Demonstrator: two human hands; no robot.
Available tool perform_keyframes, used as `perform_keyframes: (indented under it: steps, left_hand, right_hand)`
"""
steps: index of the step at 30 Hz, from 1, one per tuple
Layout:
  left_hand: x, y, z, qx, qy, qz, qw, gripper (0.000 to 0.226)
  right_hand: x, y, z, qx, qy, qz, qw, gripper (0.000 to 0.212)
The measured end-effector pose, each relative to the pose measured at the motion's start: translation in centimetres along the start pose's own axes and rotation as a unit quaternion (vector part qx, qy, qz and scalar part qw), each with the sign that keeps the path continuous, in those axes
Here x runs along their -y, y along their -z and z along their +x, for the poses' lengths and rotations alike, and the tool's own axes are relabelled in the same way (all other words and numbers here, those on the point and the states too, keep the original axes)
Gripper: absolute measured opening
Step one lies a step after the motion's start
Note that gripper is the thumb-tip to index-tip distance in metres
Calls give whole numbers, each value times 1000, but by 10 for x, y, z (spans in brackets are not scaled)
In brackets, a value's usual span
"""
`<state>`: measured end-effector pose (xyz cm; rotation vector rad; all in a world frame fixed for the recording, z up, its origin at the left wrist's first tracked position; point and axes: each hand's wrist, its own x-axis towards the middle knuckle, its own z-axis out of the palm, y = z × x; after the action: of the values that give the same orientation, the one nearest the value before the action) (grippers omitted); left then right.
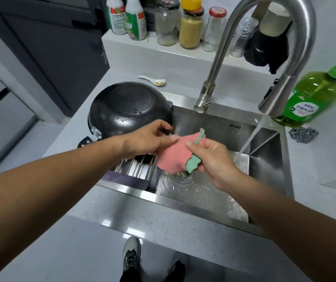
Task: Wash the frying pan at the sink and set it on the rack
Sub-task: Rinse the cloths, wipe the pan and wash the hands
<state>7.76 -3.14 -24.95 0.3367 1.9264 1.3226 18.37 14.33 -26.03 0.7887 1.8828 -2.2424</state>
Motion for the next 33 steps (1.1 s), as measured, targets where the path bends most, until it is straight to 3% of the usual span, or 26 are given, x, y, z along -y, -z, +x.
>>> perform_keyframes:
  steps: [2, 4, 5, 8, 13, 16, 18, 19, 20, 21, 22, 24, 26, 27, 28, 30, 33]
  left_hand:
    - [-4, 2, -16, 74, 23, -50, 996, 58]
    - [-4, 8, -26, 125, 24, -54, 990, 56]
    - [0, 12, -28, 124, 18, -60, 990, 46]
    - [18, 37, -34, 70, 6, -65, 995, 23]
    - [43, 79, -62, 77, 37, -47, 995, 20]
    - [64, 101, -77, 25, 63, 39, 997, 27]
    - [76, 120, -85, 25, 93, 179, 979, 25]
    - [83, 131, -88, 17, 98, 271, 957, 23]
    - [87, 139, -90, -5, 85, 353, 932, 20]
    - [89, 143, -91, -36, 56, 414, 908, 21]
    - [91, 146, -91, -67, 25, 439, 896, 25]
    - [97, 147, -90, -97, -51, 437, 893, 34]
    - [105, 143, -91, -61, -126, 466, 874, 40]
    - [109, 139, -91, -30, -154, 488, 859, 40]
    - [112, 136, -91, 2, -176, 501, 847, 36]
    - [117, 123, -89, 57, -177, 501, 845, 28]
    - [130, 108, -81, 91, -174, 521, 831, 42]
  right_hand:
    - [7, -16, -4, 17, 3, -15, 1000, 25]
    - [9, -33, -9, 71, -28, -8, 997, 24]
    - [9, -39, -12, 86, -33, -7, 996, 23]
    - [3, -49, -20, 37, -8, -10, 999, 25]
    - [-21, -89, -39, 38, -49, 52, 997, 26]
    - [-33, -115, -45, 29, -81, 18, 996, 24]
    - [-45, -119, -45, 13, -108, -104, 989, 27]
    - [-55, -120, -44, -6, -93, -235, 968, 36]
    - [-68, -120, -41, -44, -44, -385, 921, 43]
    - [-81, -122, -40, -88, 34, -489, 867, 41]
    - [-93, -133, -40, -94, 115, -526, 838, 36]
    - [-123, -168, -33, 11, 248, -538, 805, 41]
    - [-151, -207, -24, 112, 356, -582, 723, 48]
    - [-160, -225, -20, 132, 368, -615, 684, 53]
    - [-165, -237, -18, 141, 350, -641, 669, 58]
    - [-169, -238, -14, 124, 319, -674, 655, 63]
    - [-169, -214, -17, 132, 319, -702, 623, 64]
